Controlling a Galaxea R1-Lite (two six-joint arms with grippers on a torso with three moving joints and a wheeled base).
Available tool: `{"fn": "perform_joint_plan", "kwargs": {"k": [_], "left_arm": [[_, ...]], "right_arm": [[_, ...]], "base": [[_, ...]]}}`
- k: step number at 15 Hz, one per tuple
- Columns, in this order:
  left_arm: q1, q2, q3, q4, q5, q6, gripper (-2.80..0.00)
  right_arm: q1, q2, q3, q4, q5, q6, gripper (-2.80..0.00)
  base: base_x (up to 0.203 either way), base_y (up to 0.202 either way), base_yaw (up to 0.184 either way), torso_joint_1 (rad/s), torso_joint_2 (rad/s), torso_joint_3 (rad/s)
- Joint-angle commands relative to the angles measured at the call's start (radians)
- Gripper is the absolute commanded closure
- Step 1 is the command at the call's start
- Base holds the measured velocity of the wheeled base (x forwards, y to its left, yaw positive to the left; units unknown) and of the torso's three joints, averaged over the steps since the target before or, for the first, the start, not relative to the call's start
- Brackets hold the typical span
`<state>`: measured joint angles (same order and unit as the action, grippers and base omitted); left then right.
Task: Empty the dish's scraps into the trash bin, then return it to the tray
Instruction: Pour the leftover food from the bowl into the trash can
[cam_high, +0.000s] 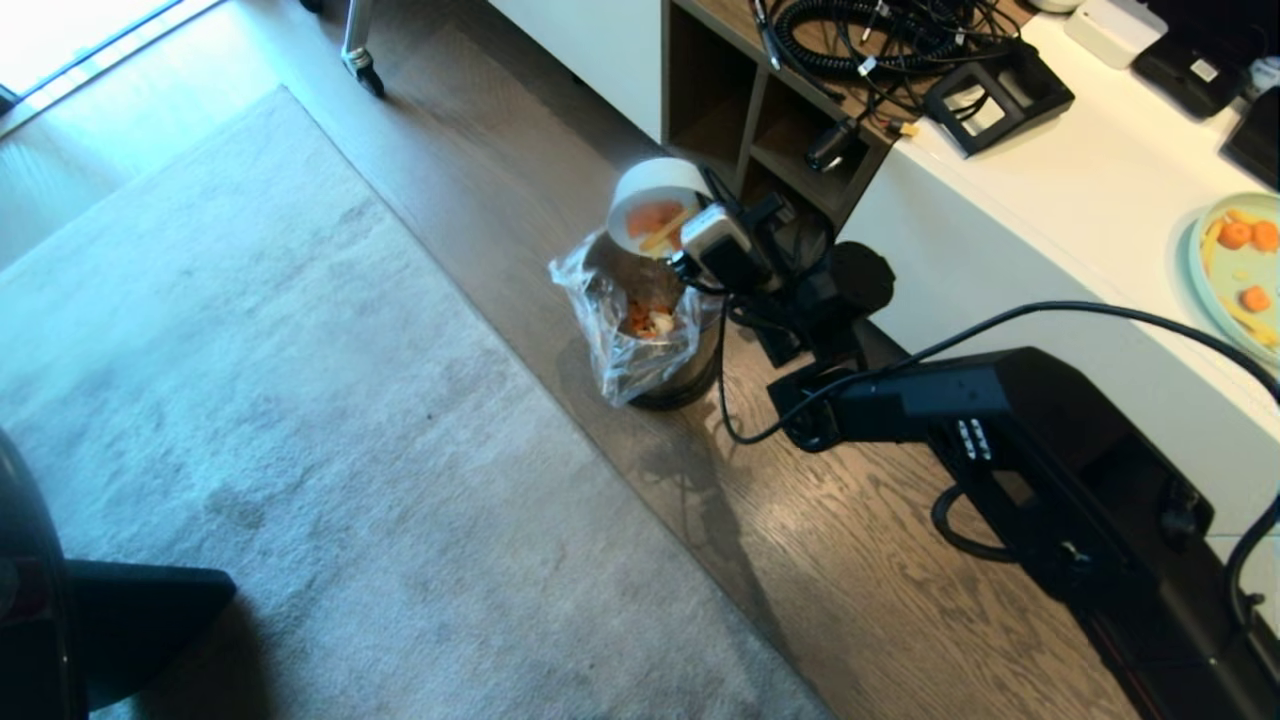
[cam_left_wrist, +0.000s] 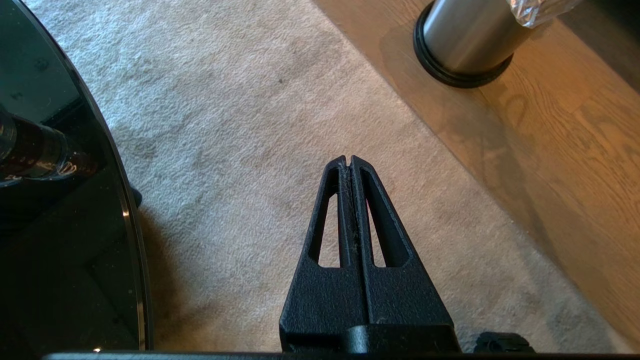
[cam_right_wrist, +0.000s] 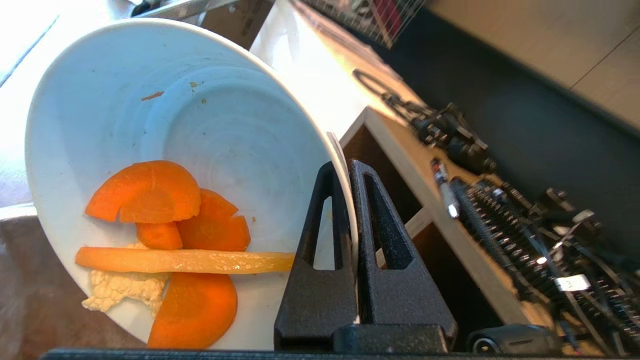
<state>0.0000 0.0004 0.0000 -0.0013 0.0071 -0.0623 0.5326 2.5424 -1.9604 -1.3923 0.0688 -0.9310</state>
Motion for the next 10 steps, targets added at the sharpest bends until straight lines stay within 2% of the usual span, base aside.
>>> {"fn": "perform_joint_plan", "kwargs": {"k": [1,3,5,10], "left_arm": [[0.000,0.000,0.000,0.000,0.001,-0.001,0.00],[0.000,0.000,0.000,0.000,0.001,-0.001,0.00],[0.000,0.000,0.000,0.000,0.001,-0.001,0.00],[0.000,0.000,0.000,0.000,0.001,-0.001,0.00]], "right_arm": [[0.000,0.018,0.000,-0.051,0.016,-0.020,0.00],[0.001,0.025,0.000,-0.085,0.034,-0.037,0.00],[0.001,0.024,0.000,-0.086,0.094,-0.060,0.00],[0.010,0.019,0.000,-0.116,0.186,-0.102,0.00]], "base": [[0.000,0.000,0.000,0.000,0.00,0.000],[0.000,0.000,0.000,0.000,0.00,0.000],[0.000,0.000,0.000,0.000,0.00,0.000],[0.000,0.000,0.000,0.000,0.00,0.000]]}}
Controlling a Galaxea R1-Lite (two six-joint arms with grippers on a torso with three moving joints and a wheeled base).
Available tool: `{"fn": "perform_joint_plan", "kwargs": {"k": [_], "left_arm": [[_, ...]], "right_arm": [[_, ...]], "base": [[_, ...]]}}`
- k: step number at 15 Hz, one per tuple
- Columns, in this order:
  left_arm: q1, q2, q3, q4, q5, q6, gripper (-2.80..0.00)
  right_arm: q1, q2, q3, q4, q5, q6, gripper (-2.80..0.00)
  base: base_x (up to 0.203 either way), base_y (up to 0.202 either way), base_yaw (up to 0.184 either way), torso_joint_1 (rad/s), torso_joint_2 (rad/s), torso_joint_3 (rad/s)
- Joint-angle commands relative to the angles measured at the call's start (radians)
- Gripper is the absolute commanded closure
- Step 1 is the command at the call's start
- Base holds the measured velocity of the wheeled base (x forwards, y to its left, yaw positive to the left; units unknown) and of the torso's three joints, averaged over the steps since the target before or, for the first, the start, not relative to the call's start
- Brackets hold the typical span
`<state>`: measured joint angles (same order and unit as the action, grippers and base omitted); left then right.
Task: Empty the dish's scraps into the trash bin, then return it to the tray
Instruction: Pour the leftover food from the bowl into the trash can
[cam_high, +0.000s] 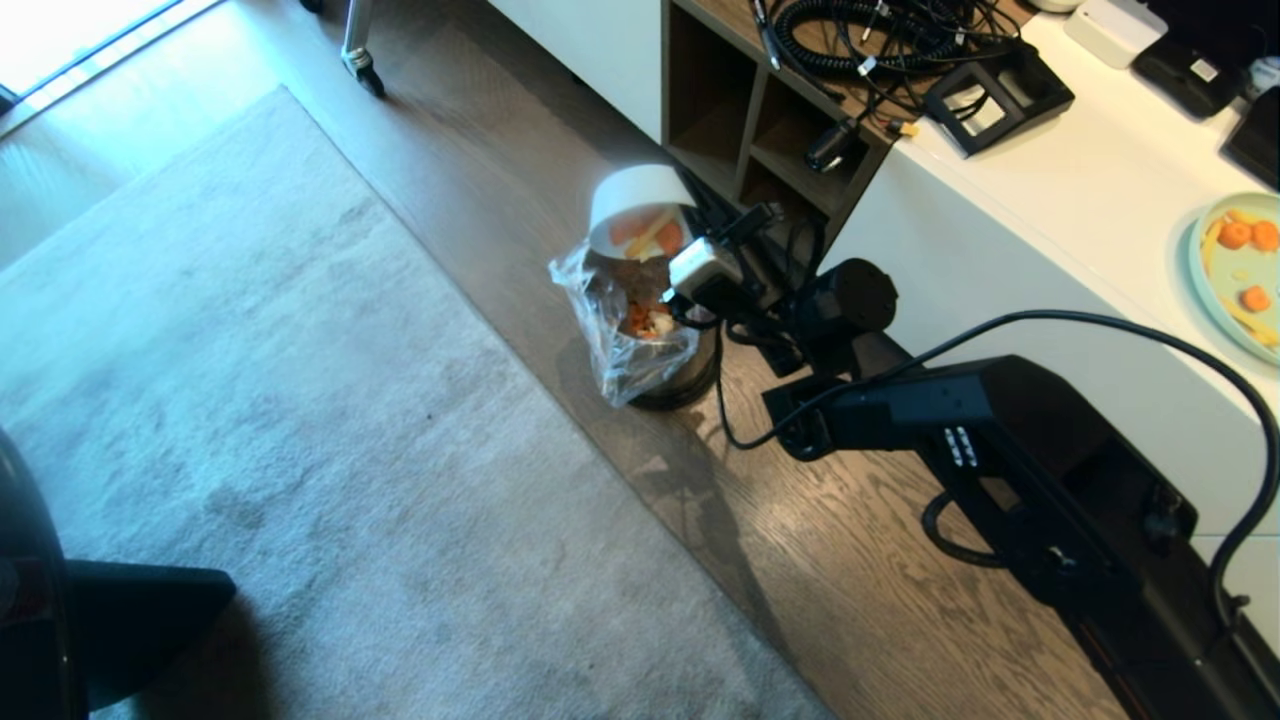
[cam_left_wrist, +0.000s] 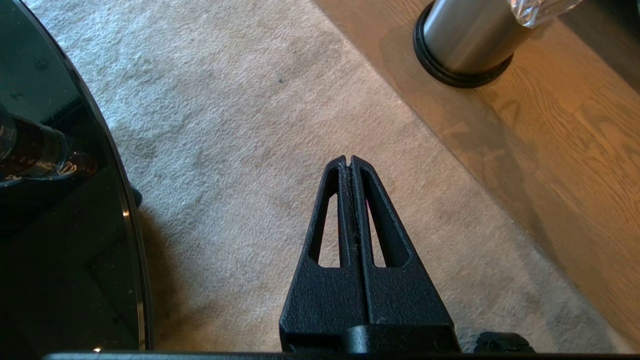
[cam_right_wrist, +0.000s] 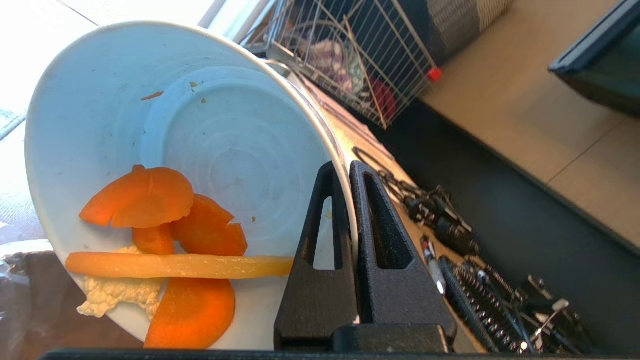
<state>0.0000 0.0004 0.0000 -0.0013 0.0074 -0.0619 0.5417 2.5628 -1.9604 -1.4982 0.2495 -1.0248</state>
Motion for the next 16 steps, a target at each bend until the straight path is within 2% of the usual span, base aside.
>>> {"fn": "perform_joint_plan", "kwargs": {"k": [1,3,16], "left_arm": [[0.000,0.000,0.000,0.000,0.000,-0.001,0.00],[0.000,0.000,0.000,0.000,0.000,-0.001,0.00],[0.000,0.000,0.000,0.000,0.000,-0.001,0.00]], "right_arm": [[0.000,-0.006,0.000,-0.016,0.011,-0.013,0.00],[-0.002,-0.006,0.000,-0.022,0.011,-0.034,0.00],[-0.014,-0.055,-0.002,-0.045,0.010,-0.038,0.00]], "base": [[0.000,0.000,0.000,0.000,0.00,0.000],[0.000,0.000,0.000,0.000,0.00,0.000],[0.000,0.000,0.000,0.000,0.00,0.000]]}}
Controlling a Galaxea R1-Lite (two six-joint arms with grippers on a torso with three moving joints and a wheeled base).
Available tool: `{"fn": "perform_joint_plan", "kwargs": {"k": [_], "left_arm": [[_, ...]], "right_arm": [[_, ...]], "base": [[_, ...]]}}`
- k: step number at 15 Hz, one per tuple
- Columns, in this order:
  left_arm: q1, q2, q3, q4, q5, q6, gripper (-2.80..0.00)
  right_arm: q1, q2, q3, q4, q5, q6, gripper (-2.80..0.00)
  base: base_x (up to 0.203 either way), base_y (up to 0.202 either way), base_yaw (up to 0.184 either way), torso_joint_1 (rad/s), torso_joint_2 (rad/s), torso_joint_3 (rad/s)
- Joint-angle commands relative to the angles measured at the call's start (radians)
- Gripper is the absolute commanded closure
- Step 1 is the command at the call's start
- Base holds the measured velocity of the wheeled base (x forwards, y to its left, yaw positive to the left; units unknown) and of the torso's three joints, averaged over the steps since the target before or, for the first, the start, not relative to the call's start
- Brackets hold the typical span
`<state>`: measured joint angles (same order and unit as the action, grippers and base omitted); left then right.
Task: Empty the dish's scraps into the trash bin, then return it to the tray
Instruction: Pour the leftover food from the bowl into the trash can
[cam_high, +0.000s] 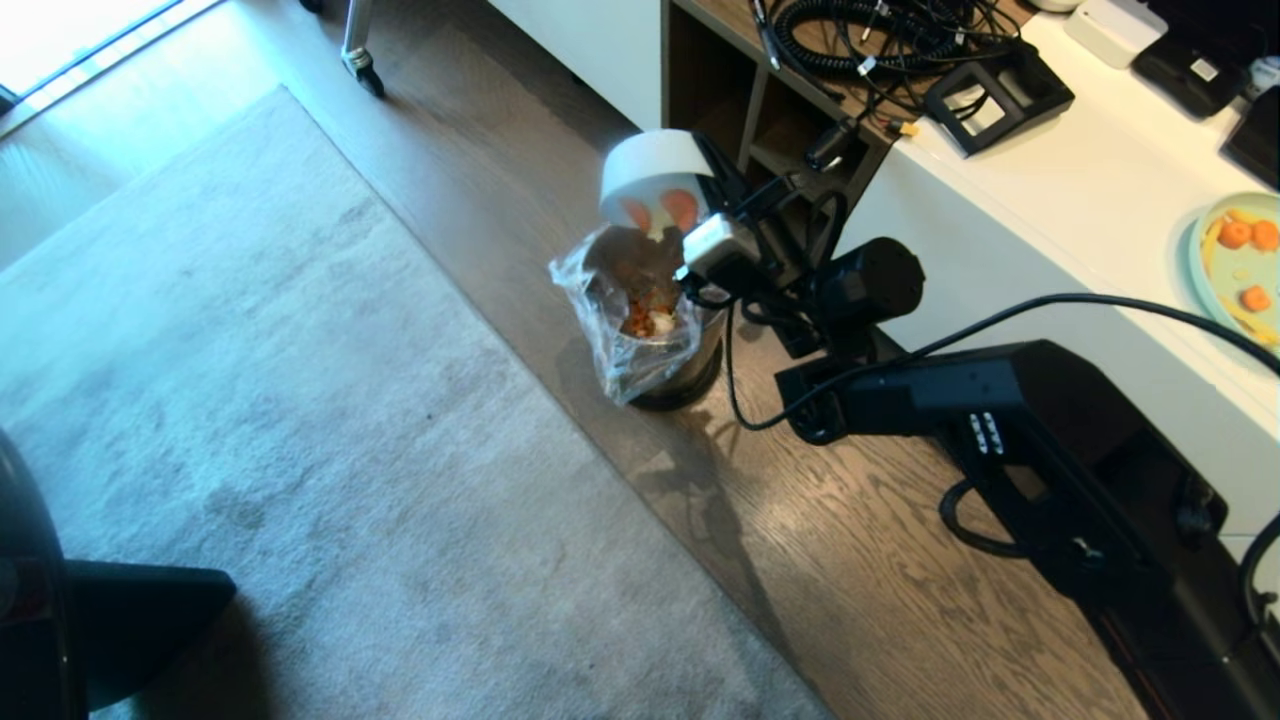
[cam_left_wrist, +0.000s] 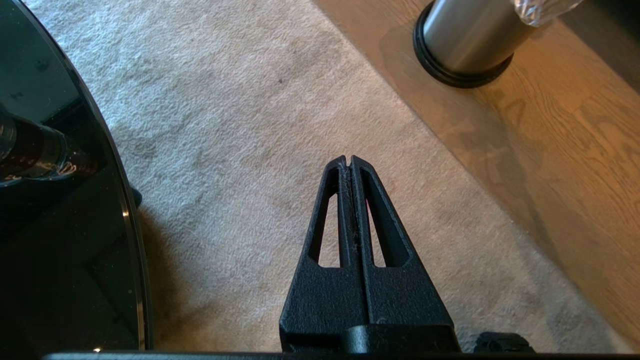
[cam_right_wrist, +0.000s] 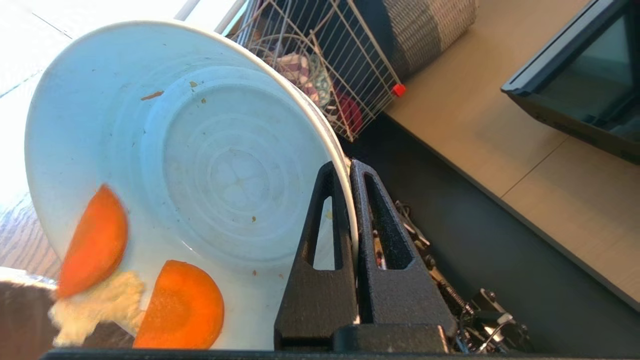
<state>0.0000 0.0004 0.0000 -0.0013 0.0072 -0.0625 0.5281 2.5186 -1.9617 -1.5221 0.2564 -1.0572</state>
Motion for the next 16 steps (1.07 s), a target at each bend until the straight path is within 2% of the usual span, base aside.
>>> {"fn": "perform_joint_plan", "kwargs": {"k": [1,16], "left_arm": [[0.000,0.000,0.000,0.000,0.000,0.000,0.00],[0.000,0.000,0.000,0.000,0.000,-0.001,0.00]], "right_arm": [[-0.002,-0.012,0.000,-0.021,0.003,-0.006,0.00],[-0.017,-0.049,-0.011,-0.033,0.053,0.000,0.00]], "base": [[0.000,0.000,0.000,0.000,0.00,0.000],[0.000,0.000,0.000,0.000,0.00,0.000]]}}
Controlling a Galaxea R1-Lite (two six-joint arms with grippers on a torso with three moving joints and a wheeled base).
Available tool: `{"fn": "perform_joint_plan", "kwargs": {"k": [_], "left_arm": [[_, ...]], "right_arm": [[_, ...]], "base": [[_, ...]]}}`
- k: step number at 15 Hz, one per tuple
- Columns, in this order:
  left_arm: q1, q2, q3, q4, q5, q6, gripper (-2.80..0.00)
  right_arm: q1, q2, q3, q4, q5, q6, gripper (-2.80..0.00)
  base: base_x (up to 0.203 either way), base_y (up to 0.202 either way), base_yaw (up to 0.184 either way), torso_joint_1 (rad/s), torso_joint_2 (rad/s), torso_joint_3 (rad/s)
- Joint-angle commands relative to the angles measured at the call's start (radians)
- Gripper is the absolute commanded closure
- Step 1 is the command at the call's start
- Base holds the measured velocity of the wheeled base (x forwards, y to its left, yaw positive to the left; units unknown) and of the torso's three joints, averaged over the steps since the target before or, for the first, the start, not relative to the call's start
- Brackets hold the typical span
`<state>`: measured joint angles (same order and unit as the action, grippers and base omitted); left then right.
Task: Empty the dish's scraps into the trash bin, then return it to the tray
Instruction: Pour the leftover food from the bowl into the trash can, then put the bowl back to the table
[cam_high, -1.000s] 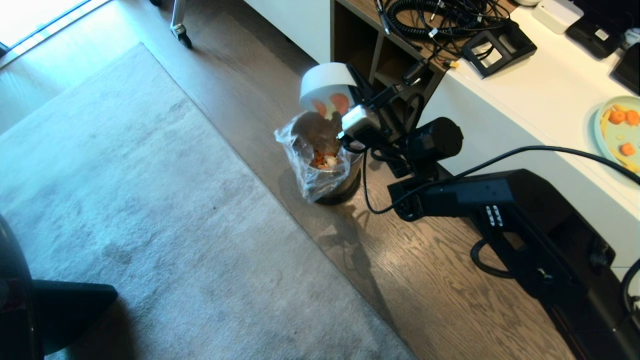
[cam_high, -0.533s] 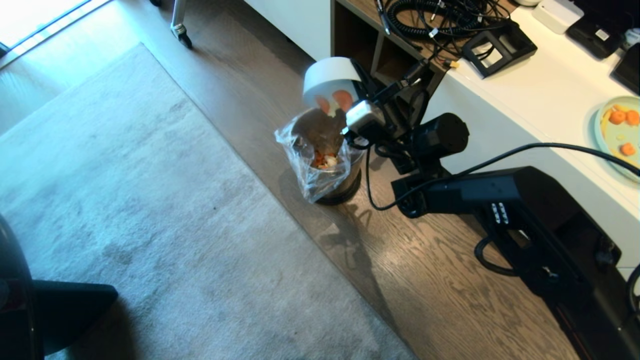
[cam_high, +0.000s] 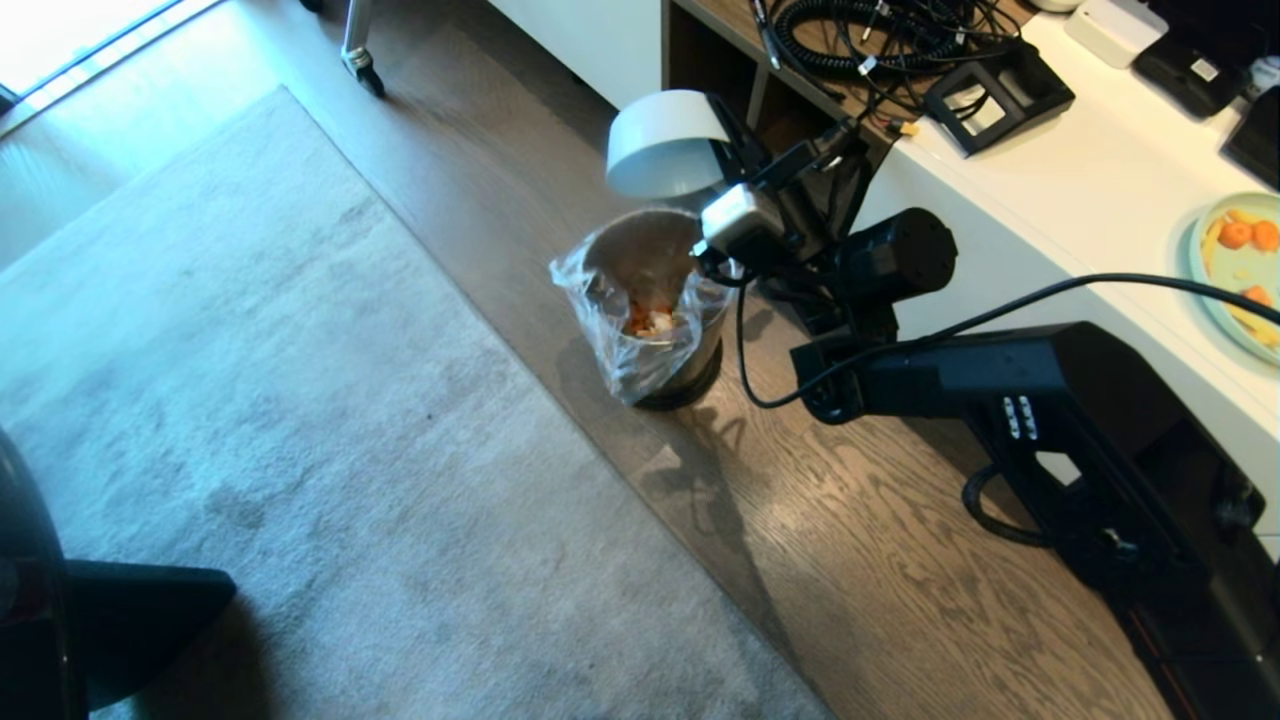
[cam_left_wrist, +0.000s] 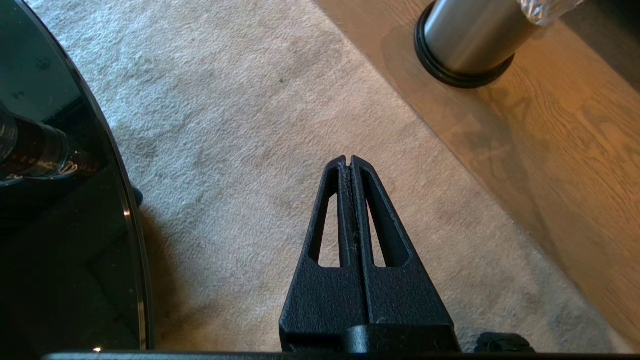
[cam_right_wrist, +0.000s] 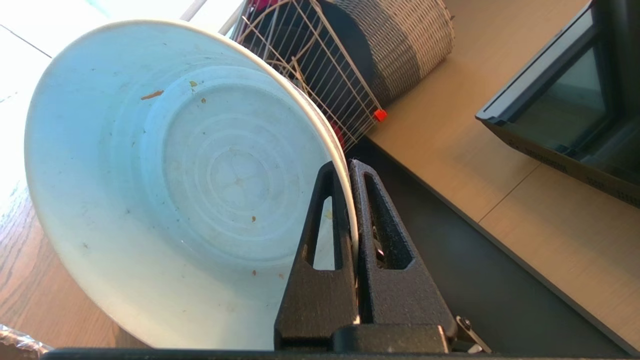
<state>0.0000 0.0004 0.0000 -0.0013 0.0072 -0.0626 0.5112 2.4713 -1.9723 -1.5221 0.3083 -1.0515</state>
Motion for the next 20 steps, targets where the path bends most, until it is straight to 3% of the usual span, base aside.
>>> {"fn": "perform_joint_plan", "kwargs": {"k": [1,9,17,20], "left_arm": [[0.000,0.000,0.000,0.000,0.000,0.000,0.00],[0.000,0.000,0.000,0.000,0.000,0.000,0.00],[0.000,0.000,0.000,0.000,0.000,0.000,0.00],[0.000,0.000,0.000,0.000,0.000,0.000,0.00]], "right_arm": [[-0.003,-0.002,0.000,-0.032,0.000,-0.005,0.00],[-0.024,-0.029,0.035,0.001,-0.069,0.056,0.00],[-0.074,-0.129,0.047,0.216,-0.167,0.157,0.00],[-0.075,-0.210,0.096,0.314,-0.239,0.222,0.00]], "base": [[0.000,0.000,0.000,0.000,0.00,0.000],[0.000,0.000,0.000,0.000,0.00,0.000],[0.000,0.000,0.000,0.000,0.00,0.000],[0.000,0.000,0.000,0.000,0.00,0.000]]}}
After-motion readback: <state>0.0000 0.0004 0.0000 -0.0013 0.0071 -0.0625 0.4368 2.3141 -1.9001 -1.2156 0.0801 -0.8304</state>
